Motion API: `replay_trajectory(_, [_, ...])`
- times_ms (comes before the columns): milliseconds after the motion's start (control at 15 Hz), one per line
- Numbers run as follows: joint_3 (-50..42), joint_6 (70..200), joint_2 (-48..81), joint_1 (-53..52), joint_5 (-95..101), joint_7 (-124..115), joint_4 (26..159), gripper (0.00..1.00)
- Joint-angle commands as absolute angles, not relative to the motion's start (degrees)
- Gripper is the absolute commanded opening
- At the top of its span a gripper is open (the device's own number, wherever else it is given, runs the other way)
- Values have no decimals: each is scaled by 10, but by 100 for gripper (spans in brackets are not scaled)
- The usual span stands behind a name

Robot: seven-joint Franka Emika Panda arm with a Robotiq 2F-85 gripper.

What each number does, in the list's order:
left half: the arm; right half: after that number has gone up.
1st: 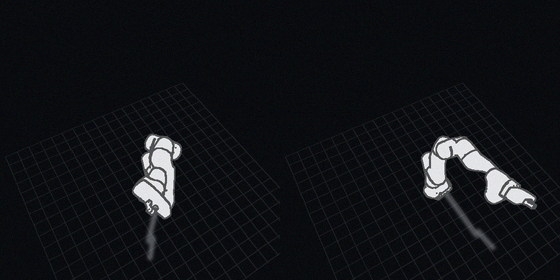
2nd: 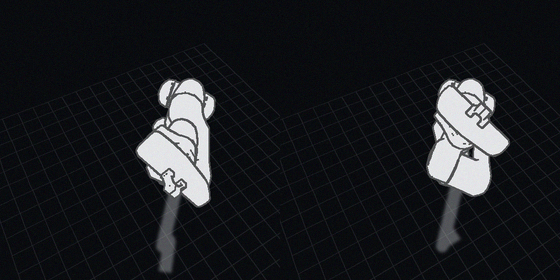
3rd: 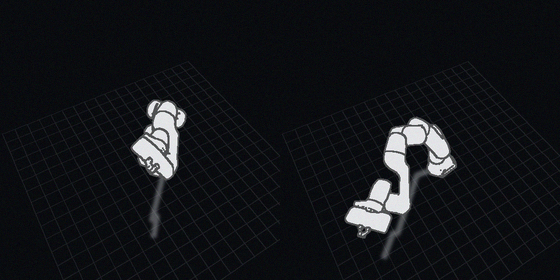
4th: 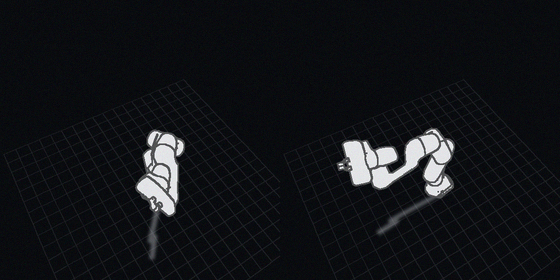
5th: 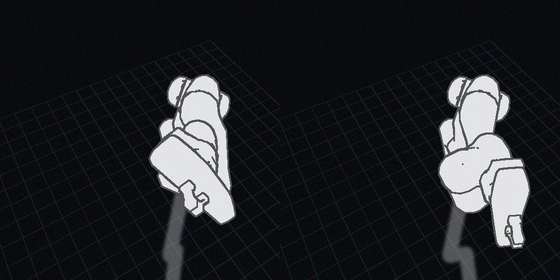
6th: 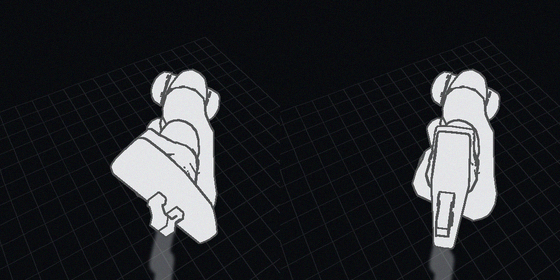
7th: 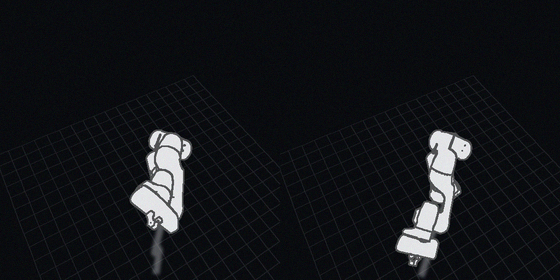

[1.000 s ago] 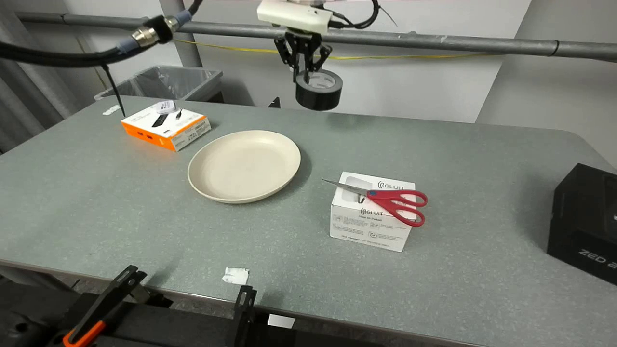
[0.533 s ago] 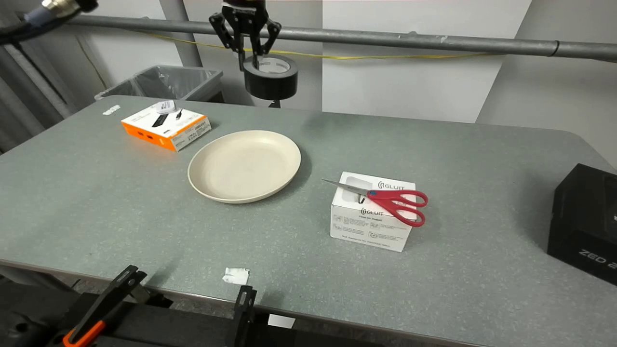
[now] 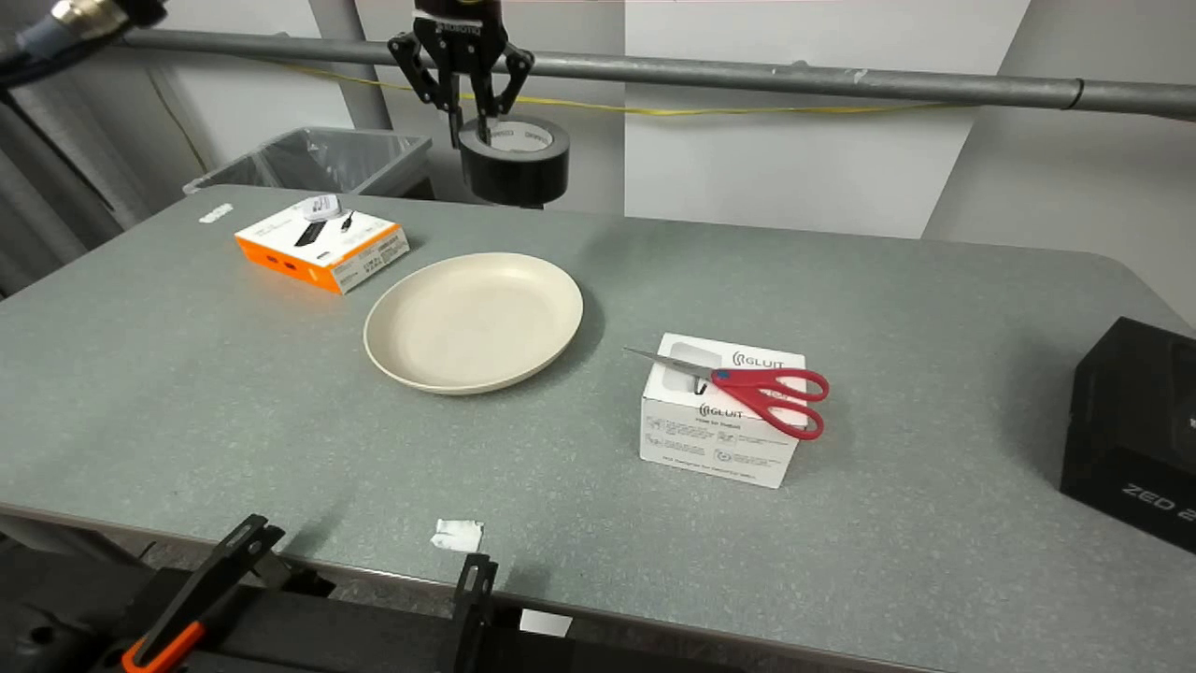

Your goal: Pick up the black masking tape and put it in the plate

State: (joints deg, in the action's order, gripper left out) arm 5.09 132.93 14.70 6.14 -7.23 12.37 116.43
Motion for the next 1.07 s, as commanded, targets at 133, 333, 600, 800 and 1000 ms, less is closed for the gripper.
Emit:
replay_trajectory(133, [50,1330,156,34,-70,147,1210,6])
replay_trajectory(333, [43,1344,181,14,-41,119,1223,6])
replay_trajectory(600, [36,1353,223,-2,-4,93,1216,6])
replay_trajectory(800, [33,1384,256,-9,9,79,1210,6])
replay_trajectory(1000, [30,1404,276,-15,15,71,1208,6])
